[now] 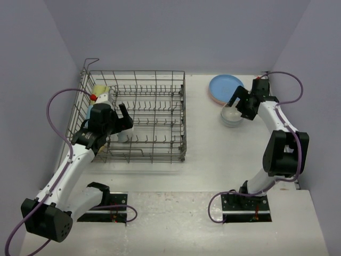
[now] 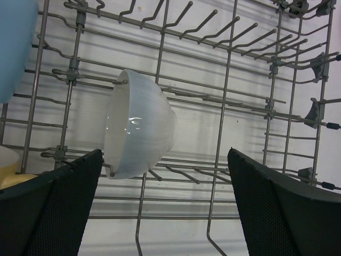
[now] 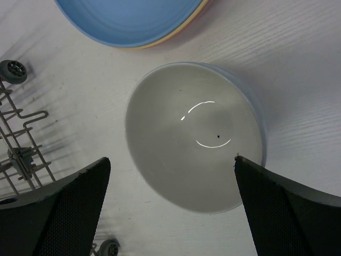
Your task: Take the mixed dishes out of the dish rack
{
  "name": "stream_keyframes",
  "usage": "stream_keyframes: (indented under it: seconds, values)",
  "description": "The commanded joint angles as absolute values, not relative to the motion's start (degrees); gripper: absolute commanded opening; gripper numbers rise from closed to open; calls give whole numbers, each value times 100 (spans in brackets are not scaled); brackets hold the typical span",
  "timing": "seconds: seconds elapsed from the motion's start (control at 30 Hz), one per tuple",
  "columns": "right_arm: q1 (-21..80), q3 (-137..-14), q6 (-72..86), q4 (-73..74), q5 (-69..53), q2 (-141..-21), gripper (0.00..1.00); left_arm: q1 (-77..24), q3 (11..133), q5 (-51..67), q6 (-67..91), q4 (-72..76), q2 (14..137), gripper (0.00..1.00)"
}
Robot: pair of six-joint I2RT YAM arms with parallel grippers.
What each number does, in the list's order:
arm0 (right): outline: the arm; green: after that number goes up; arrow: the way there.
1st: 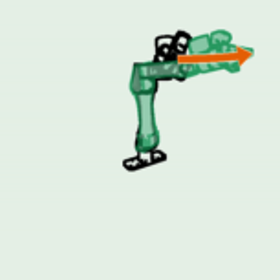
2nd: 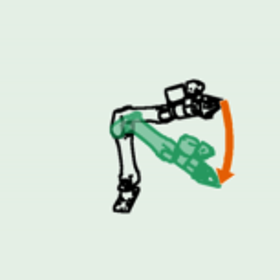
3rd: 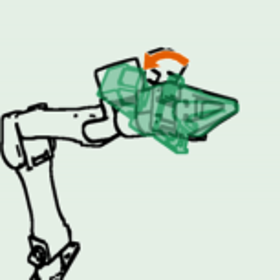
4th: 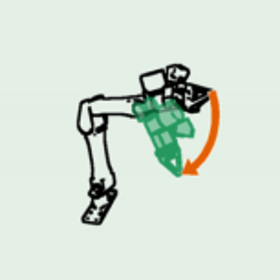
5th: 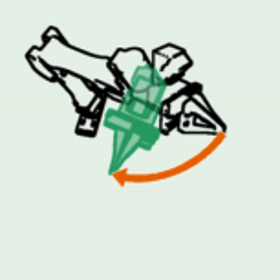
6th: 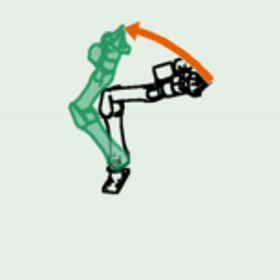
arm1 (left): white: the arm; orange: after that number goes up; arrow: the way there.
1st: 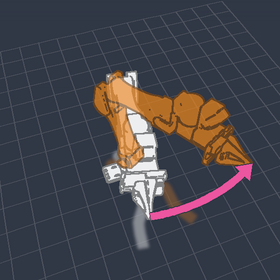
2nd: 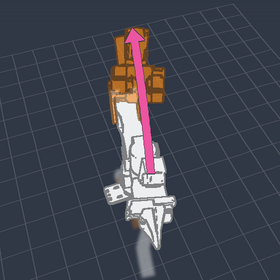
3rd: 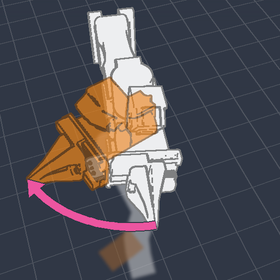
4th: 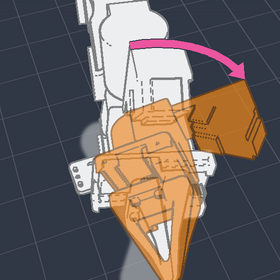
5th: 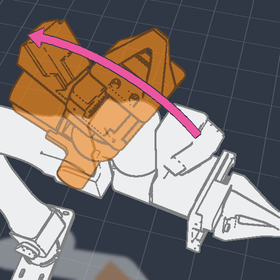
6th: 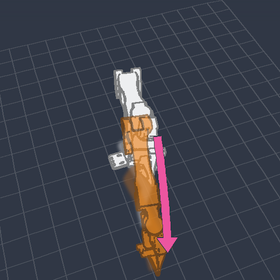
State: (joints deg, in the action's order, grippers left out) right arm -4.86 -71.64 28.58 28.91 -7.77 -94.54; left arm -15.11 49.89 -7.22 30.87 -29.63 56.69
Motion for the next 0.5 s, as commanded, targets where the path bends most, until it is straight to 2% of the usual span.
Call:
stream_keyframes:
  seconds: [0.0,0.23,0.47]
  values:
    - [-553,-7110,2892,2444,-1133,-9387,99,-1459,5001,-668,3015,-2803,5590,100]
    - [-344,-7216,2760,2408,-1530,-8835,99,-1459,4931,-651,3006,-2786,5712,100]
    - [1290,-7585,2926,2734,-1274,-8718,99,-1371,4676,-449,3076,-2488,5941,100]
